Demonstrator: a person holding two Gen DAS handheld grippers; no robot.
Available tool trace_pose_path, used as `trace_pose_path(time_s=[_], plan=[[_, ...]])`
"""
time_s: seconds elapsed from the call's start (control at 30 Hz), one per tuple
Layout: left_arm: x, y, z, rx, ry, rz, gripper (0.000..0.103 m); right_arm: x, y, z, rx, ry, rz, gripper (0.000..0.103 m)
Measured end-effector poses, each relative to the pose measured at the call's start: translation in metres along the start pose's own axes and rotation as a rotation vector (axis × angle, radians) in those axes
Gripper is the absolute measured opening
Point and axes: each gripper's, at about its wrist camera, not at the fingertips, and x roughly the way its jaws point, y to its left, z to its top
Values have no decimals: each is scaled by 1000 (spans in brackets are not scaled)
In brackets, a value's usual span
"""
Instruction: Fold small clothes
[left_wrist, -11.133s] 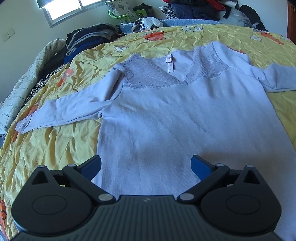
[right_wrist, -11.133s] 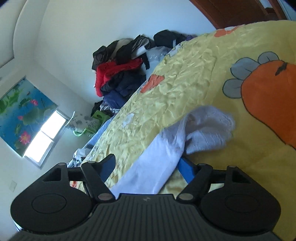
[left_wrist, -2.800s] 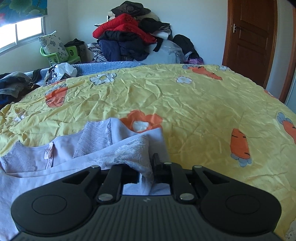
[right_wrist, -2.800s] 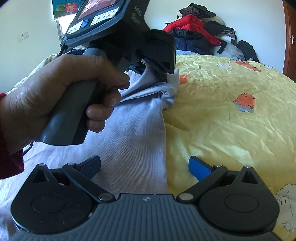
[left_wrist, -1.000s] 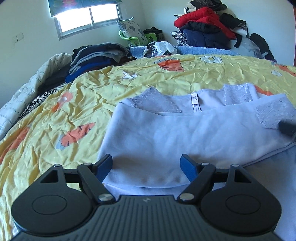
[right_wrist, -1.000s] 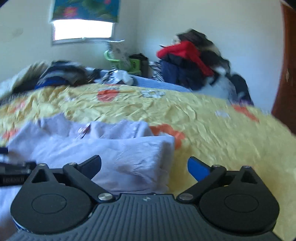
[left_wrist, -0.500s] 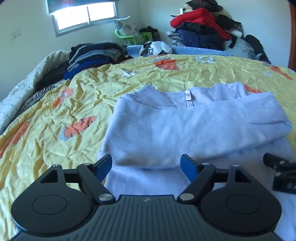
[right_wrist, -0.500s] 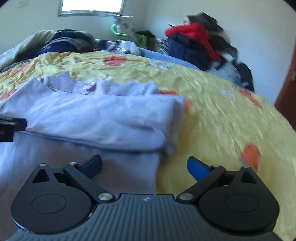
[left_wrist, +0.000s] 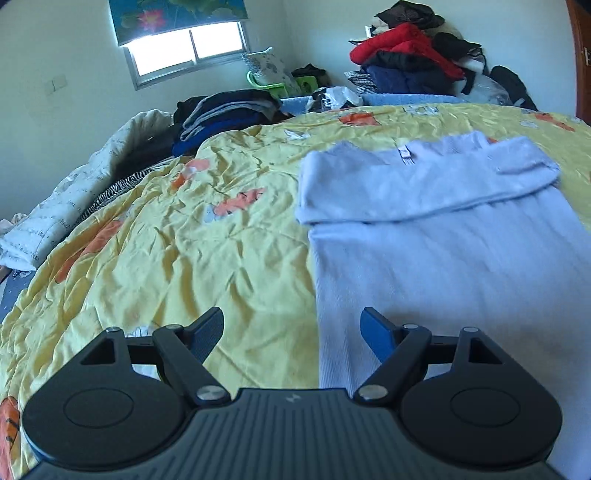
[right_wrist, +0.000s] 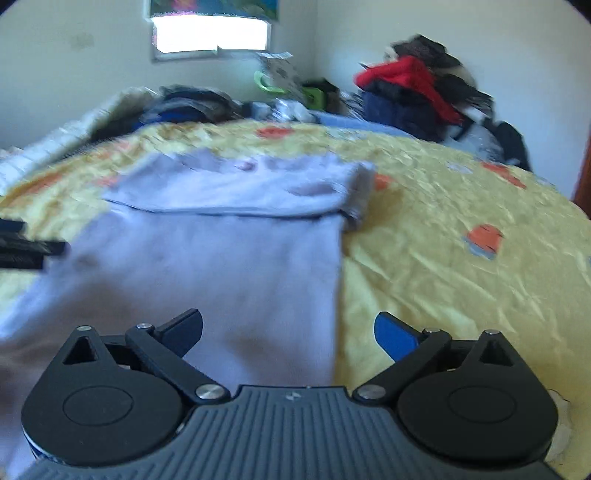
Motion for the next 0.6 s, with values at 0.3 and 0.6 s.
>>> trace_pose_path(time_s=[0.3, 0.6], plan=[[-2, -9, -18, 33, -17, 17, 81, -8, 27, -13, -95, -26, -72, 102], [-4, -4, -22, 6, -37, 60, 85, -11, 11, -11, -7, -6, -61, 100]])
